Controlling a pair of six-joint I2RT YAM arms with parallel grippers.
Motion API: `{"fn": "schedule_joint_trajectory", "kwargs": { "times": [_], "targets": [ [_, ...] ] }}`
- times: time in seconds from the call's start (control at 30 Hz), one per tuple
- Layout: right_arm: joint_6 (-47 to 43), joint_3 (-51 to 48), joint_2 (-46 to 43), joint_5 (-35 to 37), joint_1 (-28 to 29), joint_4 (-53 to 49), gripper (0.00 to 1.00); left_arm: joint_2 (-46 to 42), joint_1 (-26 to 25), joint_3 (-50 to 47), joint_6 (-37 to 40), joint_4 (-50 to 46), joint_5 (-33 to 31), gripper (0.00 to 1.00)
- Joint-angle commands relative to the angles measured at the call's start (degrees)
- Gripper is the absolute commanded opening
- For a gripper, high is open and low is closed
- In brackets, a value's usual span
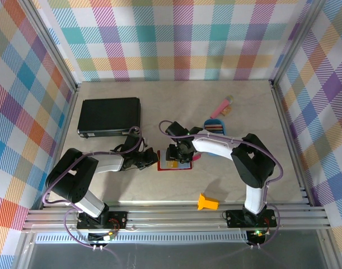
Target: Put the credit cards into the card holder
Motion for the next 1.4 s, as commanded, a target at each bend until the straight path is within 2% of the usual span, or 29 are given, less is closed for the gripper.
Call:
{"fn": "schedule_joint_trajectory", "kwargs": {
  "times": [0.0, 1.1, 1.37],
  "targets": [
    [0.24, 1.73, 1.27, -1.1, -0.06, 0.39, 0.49, -0.14, -0.51, -0.2, 0.14, -4.64, -2.59, 0.0],
    [-0.12, 1.69, 3.59, -6.4, 0.01, 7.11, 0.44, -0.17, -0.52, -0.5, 0.03, -3.91, -1.38, 0.0],
    [-0.45, 2.15, 1.81, -0.83, 0.02, 3.79, 0.45, -0.15, -0.53, -0.5, 0.15, -4.04, -1.66, 0.0]
  ]
}}
